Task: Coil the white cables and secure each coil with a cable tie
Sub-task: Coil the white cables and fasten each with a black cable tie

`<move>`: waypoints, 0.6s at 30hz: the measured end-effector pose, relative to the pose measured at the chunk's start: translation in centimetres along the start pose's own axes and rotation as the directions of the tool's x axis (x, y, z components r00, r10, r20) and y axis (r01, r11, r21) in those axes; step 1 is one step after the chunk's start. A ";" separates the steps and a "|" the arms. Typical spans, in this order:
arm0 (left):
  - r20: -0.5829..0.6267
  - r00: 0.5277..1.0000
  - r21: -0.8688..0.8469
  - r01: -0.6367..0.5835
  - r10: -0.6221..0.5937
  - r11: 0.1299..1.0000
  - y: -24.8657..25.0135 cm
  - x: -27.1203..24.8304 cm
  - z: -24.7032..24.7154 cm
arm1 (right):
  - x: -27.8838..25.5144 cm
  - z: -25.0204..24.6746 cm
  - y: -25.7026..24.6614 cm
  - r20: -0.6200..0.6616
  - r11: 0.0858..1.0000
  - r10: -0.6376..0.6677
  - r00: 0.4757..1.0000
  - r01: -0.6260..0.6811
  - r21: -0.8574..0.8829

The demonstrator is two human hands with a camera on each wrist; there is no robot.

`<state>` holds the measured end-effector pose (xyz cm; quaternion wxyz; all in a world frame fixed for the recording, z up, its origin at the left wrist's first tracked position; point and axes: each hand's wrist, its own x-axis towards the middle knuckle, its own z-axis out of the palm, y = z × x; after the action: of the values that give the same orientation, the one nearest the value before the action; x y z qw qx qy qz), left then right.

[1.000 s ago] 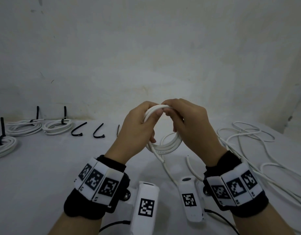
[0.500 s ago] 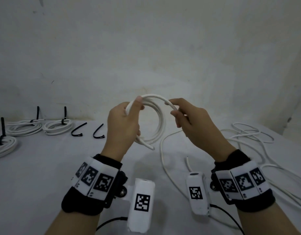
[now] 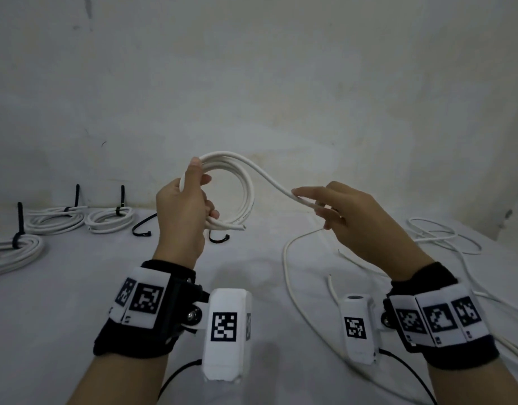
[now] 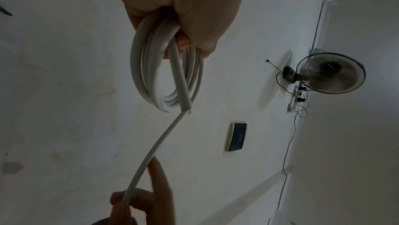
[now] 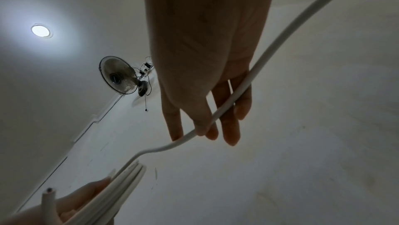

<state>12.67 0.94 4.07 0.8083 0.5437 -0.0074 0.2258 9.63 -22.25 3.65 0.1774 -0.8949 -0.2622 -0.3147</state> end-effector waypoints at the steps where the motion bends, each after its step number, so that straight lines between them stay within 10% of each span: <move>1: -0.007 1.000 -0.007 0.009 -0.009 1.000 0.0 0.1 -0.1 | -0.1 0.0 0.3 -0.007 0.999 -0.020 1.000 0.020 -0.034; 11: -0.138 0.990 -0.079 0.011 -0.022 0.997 0.4 1.0 -1.3 | 0.0 0.6 0.3 -0.010 0.959 -0.107 0.994 0.101 -0.264; 18: -0.137 0.930 0.252 -0.301 0.342 0.920 0.0 0.1 -1.1 | 0.1 1.9 -4.3 0.074 0.881 -0.295 0.953 0.301 -0.364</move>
<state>12.49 1.97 3.62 0.6901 0.6011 0.0012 0.4031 8.12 -17.86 2.94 -0.0478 -0.8635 -0.3339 -0.3749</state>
